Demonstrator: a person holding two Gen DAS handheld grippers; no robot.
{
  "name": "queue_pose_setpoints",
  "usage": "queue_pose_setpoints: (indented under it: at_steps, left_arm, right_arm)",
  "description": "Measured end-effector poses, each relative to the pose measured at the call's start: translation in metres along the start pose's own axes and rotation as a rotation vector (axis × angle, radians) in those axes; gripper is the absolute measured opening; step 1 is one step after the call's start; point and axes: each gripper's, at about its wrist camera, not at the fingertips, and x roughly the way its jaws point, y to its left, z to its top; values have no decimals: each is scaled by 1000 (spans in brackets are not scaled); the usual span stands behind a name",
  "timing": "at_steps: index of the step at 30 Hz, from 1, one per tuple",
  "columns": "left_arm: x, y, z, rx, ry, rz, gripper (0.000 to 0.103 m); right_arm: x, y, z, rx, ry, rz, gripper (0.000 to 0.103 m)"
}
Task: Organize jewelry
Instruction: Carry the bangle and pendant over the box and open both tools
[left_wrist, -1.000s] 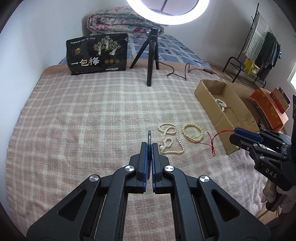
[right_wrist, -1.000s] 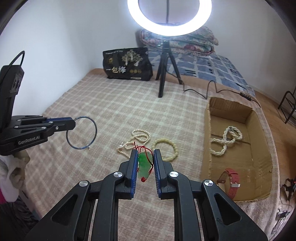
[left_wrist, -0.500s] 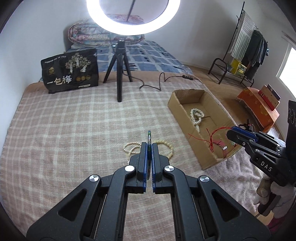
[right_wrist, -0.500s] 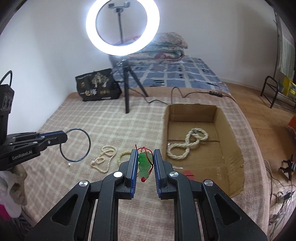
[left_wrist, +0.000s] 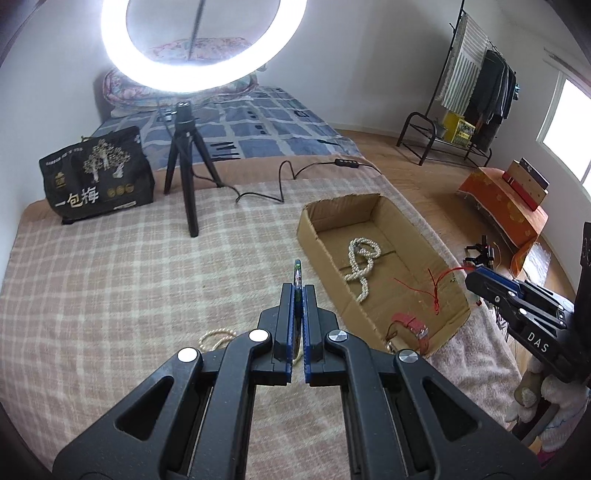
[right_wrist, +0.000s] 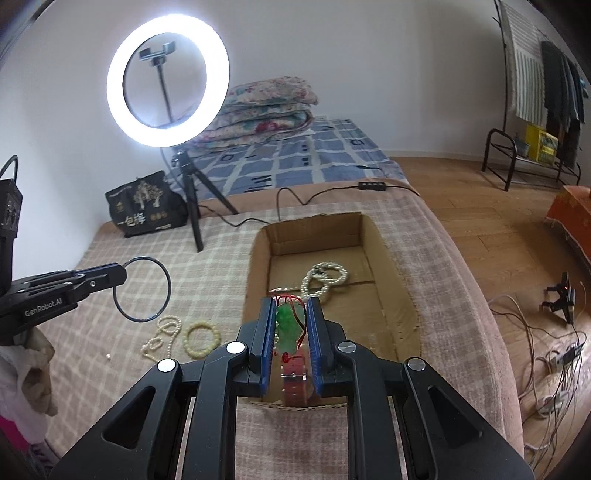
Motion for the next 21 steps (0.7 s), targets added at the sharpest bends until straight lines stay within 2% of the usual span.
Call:
queue_pose_setpoints:
  at_steps: [11, 21]
  left_arm:
    - [36, -40, 31, 63, 6, -30, 1]
    - [81, -66, 48, 81, 56, -41, 1]
  right_arm:
    - [7, -24, 0, 43, 23, -35, 15]
    - [19, -30, -6, 48, 73, -44, 15]
